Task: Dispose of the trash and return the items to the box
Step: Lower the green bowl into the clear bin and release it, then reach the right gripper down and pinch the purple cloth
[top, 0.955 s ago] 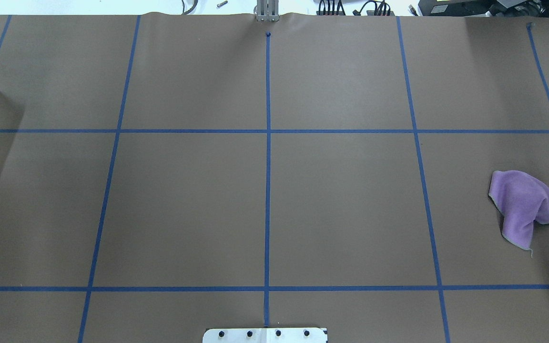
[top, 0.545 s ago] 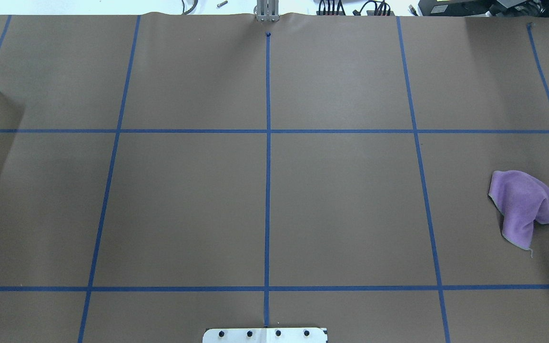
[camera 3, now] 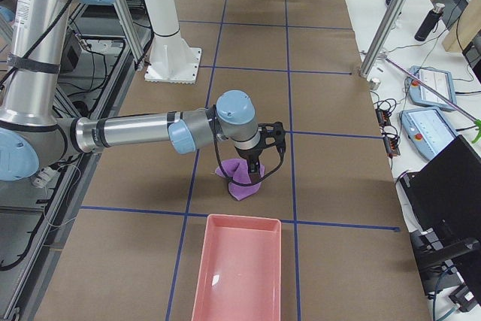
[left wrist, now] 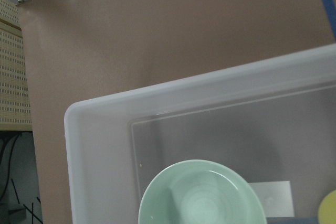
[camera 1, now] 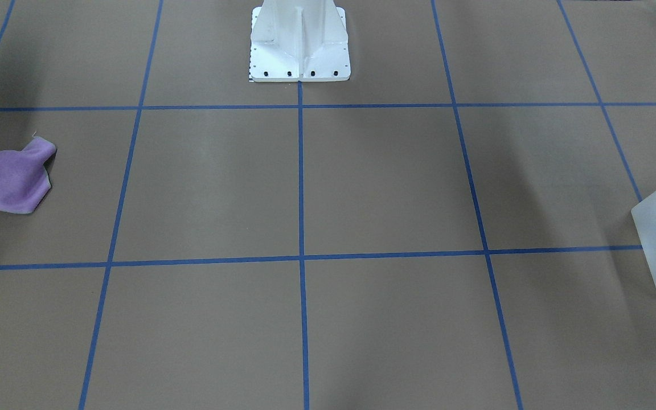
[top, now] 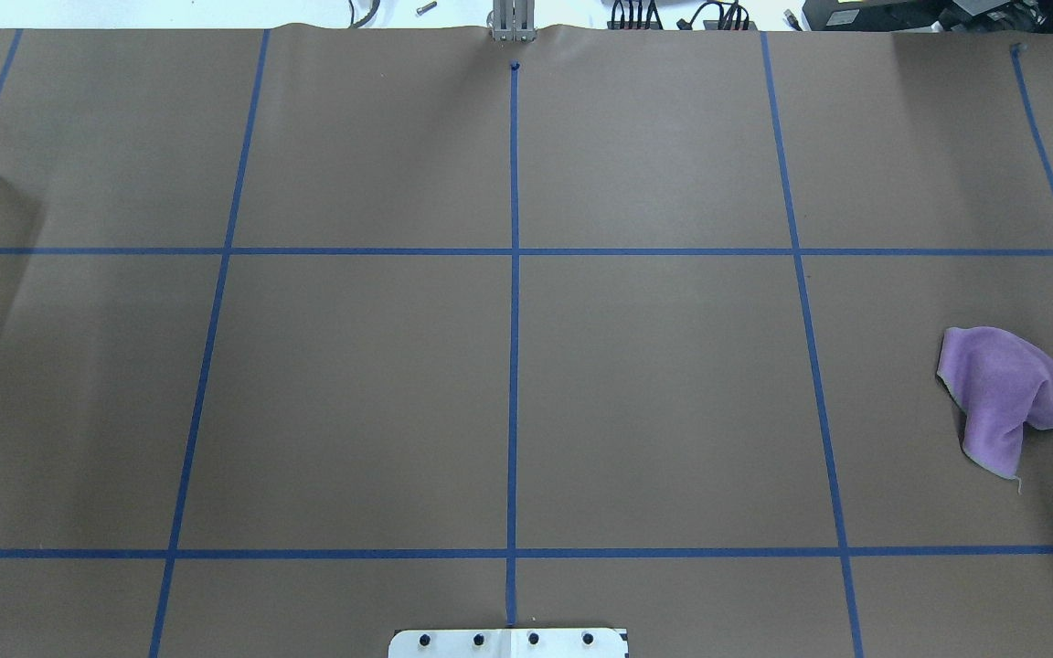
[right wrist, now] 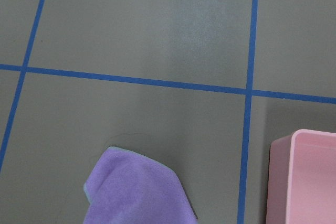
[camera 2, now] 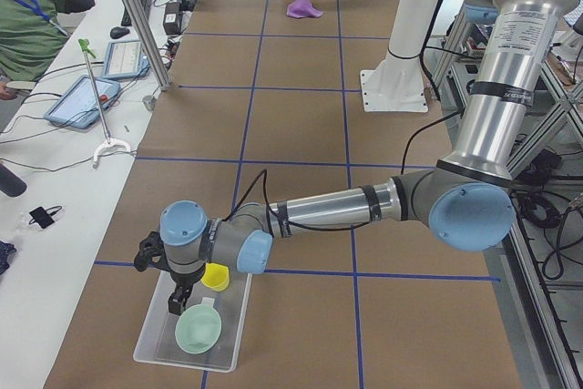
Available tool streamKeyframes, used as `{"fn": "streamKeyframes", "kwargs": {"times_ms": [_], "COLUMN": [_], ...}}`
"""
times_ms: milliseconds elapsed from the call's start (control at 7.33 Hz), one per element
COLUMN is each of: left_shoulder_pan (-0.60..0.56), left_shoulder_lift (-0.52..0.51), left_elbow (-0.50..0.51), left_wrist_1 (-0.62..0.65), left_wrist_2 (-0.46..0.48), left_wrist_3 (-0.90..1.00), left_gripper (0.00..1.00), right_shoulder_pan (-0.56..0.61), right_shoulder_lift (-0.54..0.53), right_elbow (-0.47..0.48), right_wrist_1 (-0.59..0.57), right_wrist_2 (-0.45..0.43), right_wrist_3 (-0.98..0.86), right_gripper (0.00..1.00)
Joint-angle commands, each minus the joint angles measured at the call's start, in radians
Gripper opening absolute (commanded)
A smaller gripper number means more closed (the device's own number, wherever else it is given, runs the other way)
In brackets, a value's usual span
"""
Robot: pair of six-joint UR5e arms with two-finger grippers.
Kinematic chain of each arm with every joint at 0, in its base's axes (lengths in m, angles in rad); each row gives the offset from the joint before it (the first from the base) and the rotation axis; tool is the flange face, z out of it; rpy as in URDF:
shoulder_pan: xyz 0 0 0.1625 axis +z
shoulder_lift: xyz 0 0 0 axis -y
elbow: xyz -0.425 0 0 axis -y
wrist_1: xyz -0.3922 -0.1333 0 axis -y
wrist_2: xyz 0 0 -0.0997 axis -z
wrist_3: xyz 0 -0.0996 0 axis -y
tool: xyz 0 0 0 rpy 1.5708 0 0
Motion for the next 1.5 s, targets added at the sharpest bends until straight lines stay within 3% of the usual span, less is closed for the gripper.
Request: {"fn": "streamKeyframes", "kwargs": {"times_ms": [0, 273, 545, 682, 955, 1227, 1364], "left_shoulder_pan": [-0.053, -0.056, -0.056, -0.056, -0.056, -0.056, -0.056], "left_shoulder_lift": [0.141, 0.308, 0.344, 0.344, 0.344, 0.343, 0.344], "left_elbow": [-0.298, -0.531, -0.541, -0.544, -0.545, -0.545, -0.544], "left_wrist_1": [0.207, 0.319, 0.31, 0.303, 0.287, 0.28, 0.263], "left_wrist_2": [-0.112, -0.108, -0.104, -0.106, -0.106, -0.106, -0.106], "left_wrist_3": [0.011, 0.011, 0.013, 0.016, 0.016, 0.016, 0.016], "left_gripper": [0.99, 0.99, 0.99, 0.99, 0.99, 0.99, 0.99], "right_shoulder_pan": [0.0, -0.049, -0.206, -0.288, -0.418, -0.472, -0.532], "right_shoulder_lift": [0.0, 0.002, 0.002, 0.002, -0.002, 0.0, -0.001], "right_elbow": [0.001, 0.07, 0.154, 0.153, 0.091, -0.108, -0.115], "right_wrist_1": [0.0, 0.003, 0.006, 0.038, 0.118, 0.428, 0.477], "right_wrist_2": [0.001, -0.013, -0.12, -0.207, -0.37, -0.396, -0.43], "right_wrist_3": [0.004, 0.193, 0.42, 0.492, 0.553, 0.632, 0.731], "right_gripper": [1.0, 1.0, 1.0, 1.0, 1.0, 1.0, 0.99]}}
